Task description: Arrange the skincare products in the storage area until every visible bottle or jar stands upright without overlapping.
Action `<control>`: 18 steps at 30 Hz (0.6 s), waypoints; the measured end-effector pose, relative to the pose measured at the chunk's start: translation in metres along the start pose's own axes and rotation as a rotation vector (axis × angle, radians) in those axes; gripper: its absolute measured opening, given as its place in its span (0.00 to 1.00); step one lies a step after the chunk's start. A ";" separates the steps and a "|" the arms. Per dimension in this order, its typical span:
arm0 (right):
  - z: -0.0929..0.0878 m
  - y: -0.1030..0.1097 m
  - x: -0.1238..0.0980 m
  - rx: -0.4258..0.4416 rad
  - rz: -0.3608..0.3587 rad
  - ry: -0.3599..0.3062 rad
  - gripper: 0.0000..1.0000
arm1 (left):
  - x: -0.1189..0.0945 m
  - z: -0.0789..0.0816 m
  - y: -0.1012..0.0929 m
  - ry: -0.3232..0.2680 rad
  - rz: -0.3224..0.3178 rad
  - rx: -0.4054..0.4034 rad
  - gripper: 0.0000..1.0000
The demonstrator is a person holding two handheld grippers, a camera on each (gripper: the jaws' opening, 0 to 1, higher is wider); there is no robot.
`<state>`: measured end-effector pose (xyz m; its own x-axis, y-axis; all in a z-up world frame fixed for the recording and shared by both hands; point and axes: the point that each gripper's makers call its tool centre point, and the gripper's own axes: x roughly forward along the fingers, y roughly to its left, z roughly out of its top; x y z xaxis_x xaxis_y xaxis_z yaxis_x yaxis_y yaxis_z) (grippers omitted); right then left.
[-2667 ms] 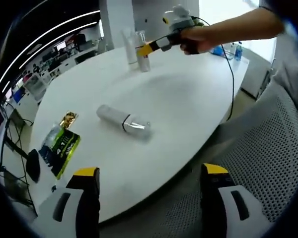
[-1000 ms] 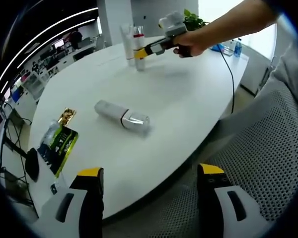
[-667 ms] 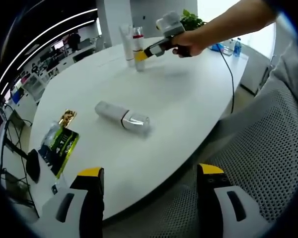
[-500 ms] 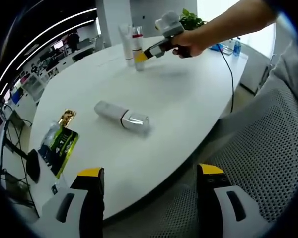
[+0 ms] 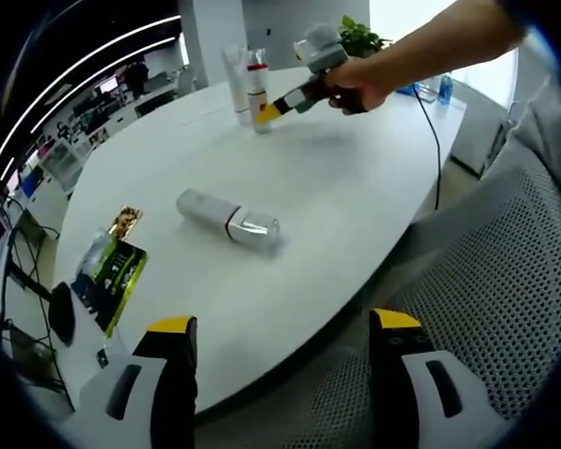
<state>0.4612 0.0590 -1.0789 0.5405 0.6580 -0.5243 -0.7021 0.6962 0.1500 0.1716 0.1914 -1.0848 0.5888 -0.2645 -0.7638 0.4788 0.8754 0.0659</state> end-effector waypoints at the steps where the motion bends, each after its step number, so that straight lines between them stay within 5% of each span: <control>1: -0.002 0.000 0.000 0.008 -0.002 0.006 0.28 | 0.000 0.000 0.000 0.001 -0.001 0.000 0.70; 18: 0.002 0.003 0.006 0.064 -0.040 0.020 0.26 | 0.001 -0.002 -0.001 0.014 -0.005 0.008 0.68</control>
<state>0.4636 0.0655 -1.0802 0.5577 0.6243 -0.5470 -0.6489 0.7388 0.1816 0.1700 0.1914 -1.0871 0.5774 -0.2629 -0.7730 0.4865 0.8711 0.0672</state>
